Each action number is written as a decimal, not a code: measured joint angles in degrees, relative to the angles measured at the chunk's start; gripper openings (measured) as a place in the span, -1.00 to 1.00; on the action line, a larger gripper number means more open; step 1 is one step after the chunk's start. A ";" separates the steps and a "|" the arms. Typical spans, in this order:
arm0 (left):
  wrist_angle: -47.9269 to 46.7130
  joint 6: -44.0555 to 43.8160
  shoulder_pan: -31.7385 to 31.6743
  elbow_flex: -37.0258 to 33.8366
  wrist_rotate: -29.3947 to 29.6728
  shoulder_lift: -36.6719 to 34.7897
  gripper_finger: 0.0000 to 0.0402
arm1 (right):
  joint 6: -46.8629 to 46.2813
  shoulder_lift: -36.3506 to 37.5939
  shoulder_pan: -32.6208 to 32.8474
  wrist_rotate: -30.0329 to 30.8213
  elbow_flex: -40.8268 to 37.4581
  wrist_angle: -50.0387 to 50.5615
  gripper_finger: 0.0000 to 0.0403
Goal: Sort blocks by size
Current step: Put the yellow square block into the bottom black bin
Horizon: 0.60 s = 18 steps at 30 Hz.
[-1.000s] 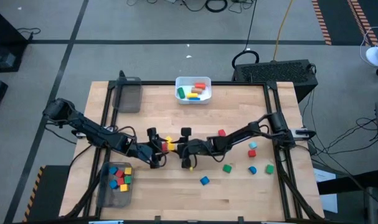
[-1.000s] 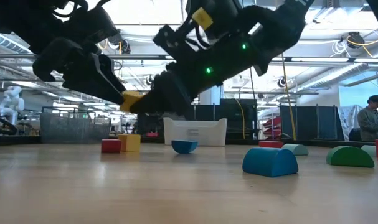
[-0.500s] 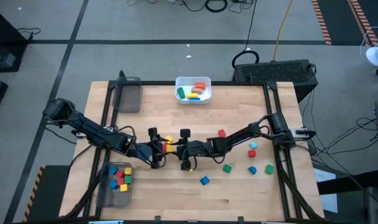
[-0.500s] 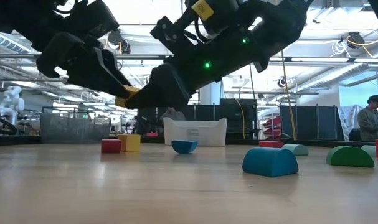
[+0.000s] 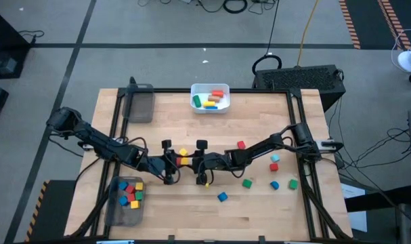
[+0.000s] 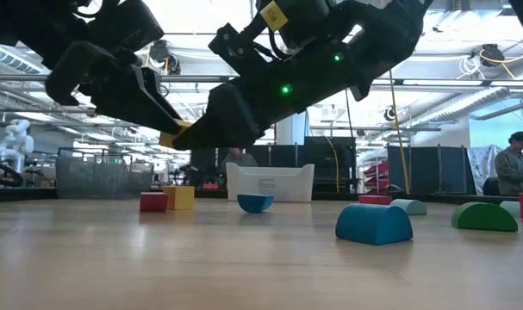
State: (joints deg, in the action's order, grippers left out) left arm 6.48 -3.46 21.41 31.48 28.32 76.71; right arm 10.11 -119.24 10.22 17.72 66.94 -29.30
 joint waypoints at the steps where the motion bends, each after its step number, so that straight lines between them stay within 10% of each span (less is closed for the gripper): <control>1: 0.00 0.00 0.00 0.00 -0.02 0.00 -0.27 | -0.02 0.00 0.00 -0.04 0.00 0.00 -0.34; 13: -0.46 -3.19 -0.06 0.12 1.84 0.00 -0.30 | -4.11 -0.02 0.07 3.21 0.00 0.41 -0.12; 18: -14.36 -11.01 -0.05 4.71 2.36 0.00 -0.31 | -6.71 0.00 -0.54 3.76 0.00 2.93 0.05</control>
State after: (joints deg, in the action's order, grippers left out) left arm -7.88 -14.47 21.36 36.19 30.67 76.71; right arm 3.40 -119.24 9.68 21.48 66.94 -26.37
